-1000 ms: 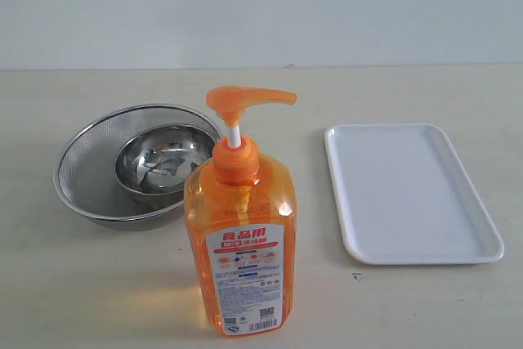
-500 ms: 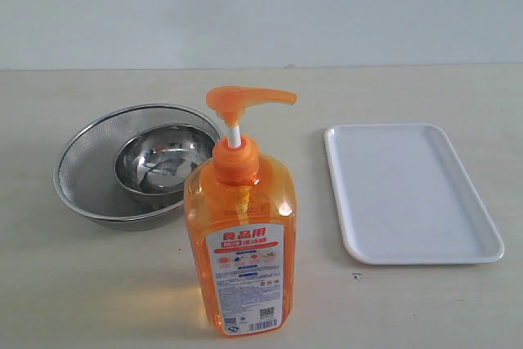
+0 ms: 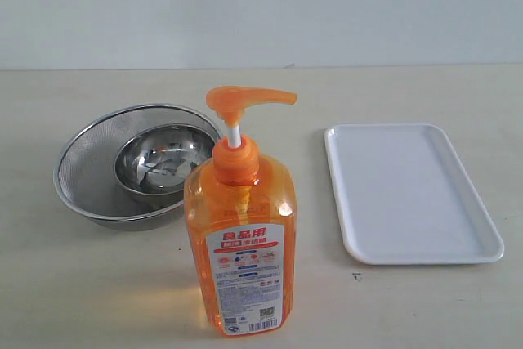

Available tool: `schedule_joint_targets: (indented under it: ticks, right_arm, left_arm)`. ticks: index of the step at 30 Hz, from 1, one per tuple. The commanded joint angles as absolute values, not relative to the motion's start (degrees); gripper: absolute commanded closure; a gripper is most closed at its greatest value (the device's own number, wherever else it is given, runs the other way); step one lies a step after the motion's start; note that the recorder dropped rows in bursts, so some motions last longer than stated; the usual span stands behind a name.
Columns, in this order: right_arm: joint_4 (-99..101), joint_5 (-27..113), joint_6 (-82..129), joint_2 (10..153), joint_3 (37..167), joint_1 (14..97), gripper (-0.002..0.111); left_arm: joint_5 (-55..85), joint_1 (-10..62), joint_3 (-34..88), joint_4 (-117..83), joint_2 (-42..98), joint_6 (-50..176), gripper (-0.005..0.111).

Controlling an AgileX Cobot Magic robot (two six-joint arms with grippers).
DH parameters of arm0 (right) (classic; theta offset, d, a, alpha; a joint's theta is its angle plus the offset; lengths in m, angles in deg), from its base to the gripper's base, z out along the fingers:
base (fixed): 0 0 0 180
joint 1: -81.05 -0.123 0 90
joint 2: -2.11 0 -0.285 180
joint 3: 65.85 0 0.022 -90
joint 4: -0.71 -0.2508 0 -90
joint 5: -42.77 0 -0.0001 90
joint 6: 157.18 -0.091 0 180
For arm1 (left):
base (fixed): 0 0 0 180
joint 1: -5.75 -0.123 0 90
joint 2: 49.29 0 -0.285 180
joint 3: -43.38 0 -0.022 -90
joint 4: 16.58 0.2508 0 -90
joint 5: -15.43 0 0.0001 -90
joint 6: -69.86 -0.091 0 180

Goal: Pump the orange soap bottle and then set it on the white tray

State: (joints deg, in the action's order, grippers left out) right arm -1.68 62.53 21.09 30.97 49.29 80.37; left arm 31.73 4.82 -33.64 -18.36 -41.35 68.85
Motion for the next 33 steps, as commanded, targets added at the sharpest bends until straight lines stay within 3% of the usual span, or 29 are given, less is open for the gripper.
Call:
schedule_joint_targets:
  ticks: [1,21,33]
  right_arm:
    - [-1.67,53.63,21.19,31.16,49.66,80.58,0.108]
    - [-1.67,37.77,21.19,31.16,49.66,80.58,0.108]
    - [-1.41,42.77,22.06,31.16,50.67,80.58,0.108]
  left_arm:
    - [31.55,4.66,-33.84,-18.88,-41.5,68.8,0.102]
    - [31.55,4.66,-33.84,-18.88,-41.5,68.8,0.102]
    - [31.55,4.66,-33.84,-18.88,-41.5,68.8,0.102]
